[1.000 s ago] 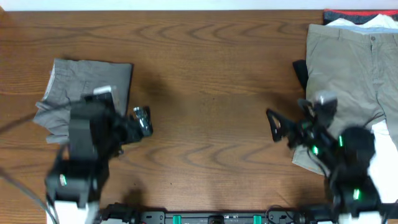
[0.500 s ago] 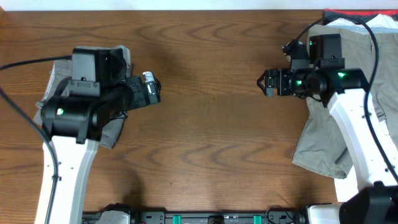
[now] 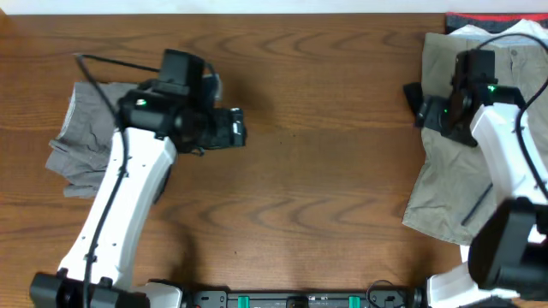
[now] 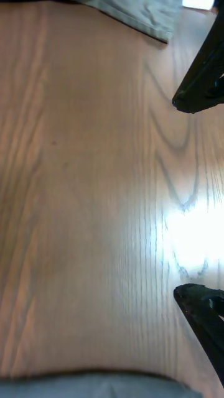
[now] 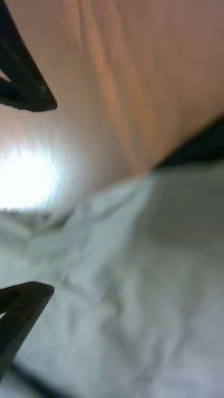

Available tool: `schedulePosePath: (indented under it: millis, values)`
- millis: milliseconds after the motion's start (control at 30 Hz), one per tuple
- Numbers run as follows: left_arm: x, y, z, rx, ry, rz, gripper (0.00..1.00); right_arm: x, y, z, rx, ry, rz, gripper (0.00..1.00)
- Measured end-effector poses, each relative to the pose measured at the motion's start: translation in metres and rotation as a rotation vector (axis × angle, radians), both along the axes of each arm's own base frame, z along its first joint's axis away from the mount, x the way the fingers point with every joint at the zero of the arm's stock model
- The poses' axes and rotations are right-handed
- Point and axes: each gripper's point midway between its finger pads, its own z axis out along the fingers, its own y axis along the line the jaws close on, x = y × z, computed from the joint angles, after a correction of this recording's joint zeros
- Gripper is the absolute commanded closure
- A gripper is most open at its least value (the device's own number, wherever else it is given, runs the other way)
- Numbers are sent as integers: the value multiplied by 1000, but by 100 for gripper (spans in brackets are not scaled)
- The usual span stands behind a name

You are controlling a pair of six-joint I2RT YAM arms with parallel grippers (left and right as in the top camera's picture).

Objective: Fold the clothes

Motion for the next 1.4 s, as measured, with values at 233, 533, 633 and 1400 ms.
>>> schedulePosePath:
  millis: [233,533,633,1400]
  values:
    - [8,-20,1,-11,-47,-63,10,-21,-4,-48,16,191,-34,32]
    - [9,-20,2,-12,-57,-65,10,-30,-2,-85,34,298,-49,74]
    - [10,-21,2,-12,-58,-65,10,-30,-2,-85,36,298,-53,70]
    - [9,-20,1,-11,-52,-66,10,-29,19,-86,87,246,26,99]
